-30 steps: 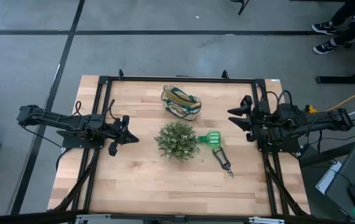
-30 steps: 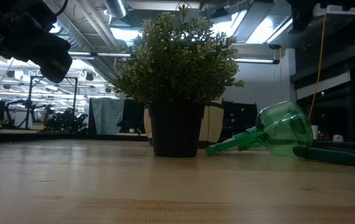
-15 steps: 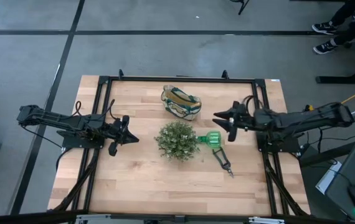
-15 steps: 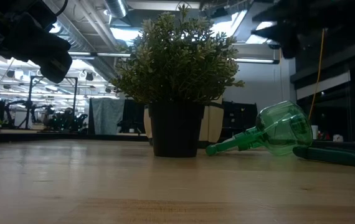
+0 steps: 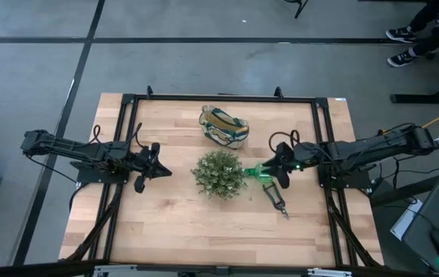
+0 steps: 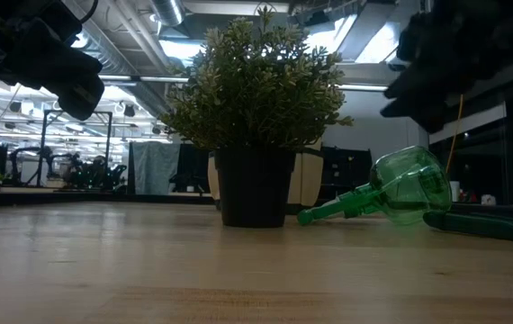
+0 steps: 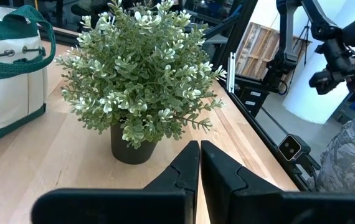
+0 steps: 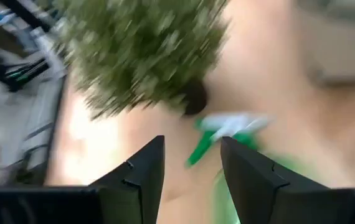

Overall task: Pick & Place Garden tools in Gardening bag
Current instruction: Put the green fruit pruner into the green gardening bag

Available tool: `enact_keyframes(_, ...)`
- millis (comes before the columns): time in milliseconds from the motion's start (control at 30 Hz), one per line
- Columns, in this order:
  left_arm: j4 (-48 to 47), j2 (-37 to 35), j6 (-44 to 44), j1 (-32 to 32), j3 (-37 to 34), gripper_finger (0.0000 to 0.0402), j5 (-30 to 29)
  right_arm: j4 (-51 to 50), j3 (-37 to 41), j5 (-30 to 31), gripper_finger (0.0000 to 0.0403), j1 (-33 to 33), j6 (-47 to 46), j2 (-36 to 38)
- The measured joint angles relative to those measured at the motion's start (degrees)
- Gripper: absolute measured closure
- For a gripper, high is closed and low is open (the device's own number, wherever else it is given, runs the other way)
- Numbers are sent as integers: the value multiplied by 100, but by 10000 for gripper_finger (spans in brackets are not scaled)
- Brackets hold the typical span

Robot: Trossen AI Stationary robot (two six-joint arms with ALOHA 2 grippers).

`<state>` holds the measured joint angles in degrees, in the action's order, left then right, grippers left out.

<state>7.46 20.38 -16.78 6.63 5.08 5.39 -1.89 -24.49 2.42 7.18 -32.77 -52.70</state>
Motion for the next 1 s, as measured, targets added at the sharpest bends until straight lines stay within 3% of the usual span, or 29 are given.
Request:
enact_keyframes(267, 0, 2, 0, 2, 0, 389, 0, -228, 0, -1785, 243, 51, -1562, -11)
enact_keyframes(400, 1, 2, 0, 1, 0, 391, 0, -509, 0, -2200, 243, 286, -1966, -11)
enact_keyframes(533, 2, 1, 0, 2, 0, 393, 0, -1281, 0, -2051, 243, 555, -2370, -11)
enact_keyframes(733, 1, 2, 0, 1, 0, 389, 0, -2655, 0, -1081, 243, 748, -3471, -11)
enact_keyframes(1000, 2, 1, 0, 2, 0, 393, 0, -2733, 0, -559, 243, 750, -3688, -107)
